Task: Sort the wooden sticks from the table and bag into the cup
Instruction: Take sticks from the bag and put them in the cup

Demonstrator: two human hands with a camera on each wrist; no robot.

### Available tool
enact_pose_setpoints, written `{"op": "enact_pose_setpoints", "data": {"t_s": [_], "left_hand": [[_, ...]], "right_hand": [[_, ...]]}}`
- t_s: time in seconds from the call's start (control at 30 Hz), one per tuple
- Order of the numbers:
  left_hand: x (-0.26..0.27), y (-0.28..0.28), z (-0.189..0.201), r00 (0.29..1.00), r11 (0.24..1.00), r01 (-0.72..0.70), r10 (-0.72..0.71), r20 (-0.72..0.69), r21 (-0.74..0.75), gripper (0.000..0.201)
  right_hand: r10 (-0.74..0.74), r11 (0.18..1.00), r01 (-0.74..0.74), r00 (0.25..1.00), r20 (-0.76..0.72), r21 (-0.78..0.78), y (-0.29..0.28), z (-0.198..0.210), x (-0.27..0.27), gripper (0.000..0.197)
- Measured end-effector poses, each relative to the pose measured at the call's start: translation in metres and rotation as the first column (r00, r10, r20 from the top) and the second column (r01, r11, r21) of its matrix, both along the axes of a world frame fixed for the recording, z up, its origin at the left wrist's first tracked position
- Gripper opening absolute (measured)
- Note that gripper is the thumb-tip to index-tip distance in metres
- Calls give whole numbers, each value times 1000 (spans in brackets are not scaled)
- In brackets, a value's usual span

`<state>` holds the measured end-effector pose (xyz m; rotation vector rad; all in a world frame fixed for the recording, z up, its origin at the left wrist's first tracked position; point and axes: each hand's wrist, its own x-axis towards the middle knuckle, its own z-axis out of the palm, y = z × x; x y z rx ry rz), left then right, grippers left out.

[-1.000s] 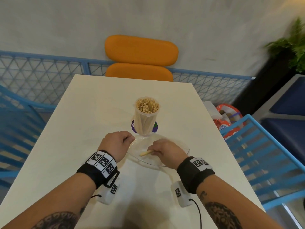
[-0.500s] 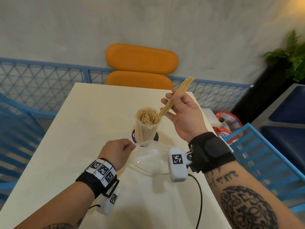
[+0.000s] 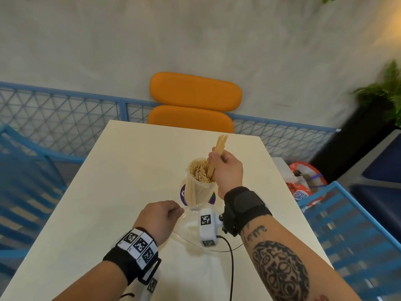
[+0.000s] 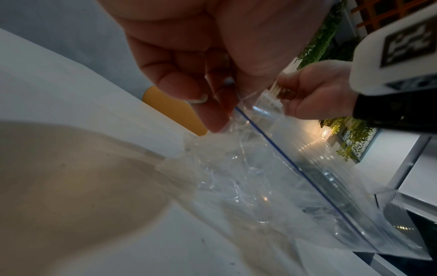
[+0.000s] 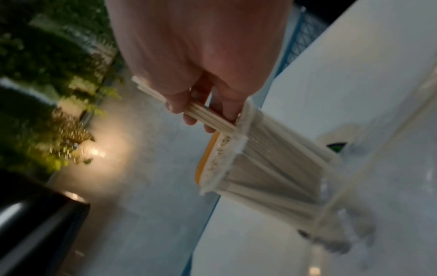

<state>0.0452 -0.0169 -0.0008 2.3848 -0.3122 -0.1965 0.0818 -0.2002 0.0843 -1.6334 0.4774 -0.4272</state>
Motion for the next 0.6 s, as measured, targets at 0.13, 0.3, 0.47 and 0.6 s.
{"op": "enact_pose_setpoints", "data": {"t_s": [0.13, 0.3, 0.47, 0.6], "left_hand": [[0, 1, 1, 1000, 1000, -9, 9, -11, -21, 21], [1, -1, 2, 1000, 999, -13, 12, -23, -34, 23], [2, -2, 3, 1000, 999, -7, 7, -17, -35, 23], [2, -3, 3, 1000, 999, -8, 7, -12, -39, 24]], "right_hand": [[11, 946, -33, 997, -70, -322, -1, -8, 4, 13], [27, 972, -29, 1000, -10, -232, -6, -7, 1, 31], [108, 940, -113, 994, -32, -322, -14, -6, -5, 41], [160, 882, -125, 986, 39, -454, -20, -8, -9, 41]]}}
